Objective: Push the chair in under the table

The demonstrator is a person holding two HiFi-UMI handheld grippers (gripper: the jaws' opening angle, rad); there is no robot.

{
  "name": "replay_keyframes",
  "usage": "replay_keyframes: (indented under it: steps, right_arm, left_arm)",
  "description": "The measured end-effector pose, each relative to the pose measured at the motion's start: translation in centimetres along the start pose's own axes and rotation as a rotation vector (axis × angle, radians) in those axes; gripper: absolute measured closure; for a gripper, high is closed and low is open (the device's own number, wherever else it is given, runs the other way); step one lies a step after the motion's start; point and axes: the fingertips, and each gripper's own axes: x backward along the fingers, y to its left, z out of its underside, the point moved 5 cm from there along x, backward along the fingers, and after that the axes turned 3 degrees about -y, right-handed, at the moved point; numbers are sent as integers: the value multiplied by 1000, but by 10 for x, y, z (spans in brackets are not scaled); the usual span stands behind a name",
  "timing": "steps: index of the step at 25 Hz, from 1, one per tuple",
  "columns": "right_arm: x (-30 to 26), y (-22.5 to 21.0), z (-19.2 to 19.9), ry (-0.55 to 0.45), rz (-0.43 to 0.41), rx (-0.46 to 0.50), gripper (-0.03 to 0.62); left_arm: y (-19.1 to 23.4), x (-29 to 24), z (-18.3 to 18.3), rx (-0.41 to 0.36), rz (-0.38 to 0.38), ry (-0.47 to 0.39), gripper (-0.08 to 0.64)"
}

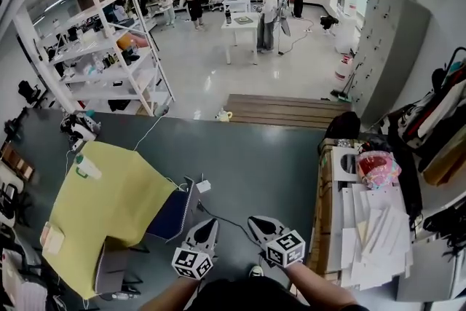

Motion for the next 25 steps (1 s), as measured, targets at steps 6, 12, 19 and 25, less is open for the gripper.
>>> replay_keyframes:
  steps: [6, 12, 19, 25]
  right_arm:
    - [8, -6, 0, -17, 46, -11, 578]
    - [22, -6, -1, -27, 122, -18, 578]
    - [19, 1, -4, -28, 194, 2, 578]
    - [13, 6, -2, -17, 241, 10, 578]
  left_arm:
    - [1, -11, 3, 2, 14, 24, 552]
    - [-1, -23, 6, 24, 53, 42, 552]
    - [4, -32, 6, 48, 140, 42, 552]
    - [17, -34, 8, 55, 162, 51, 552]
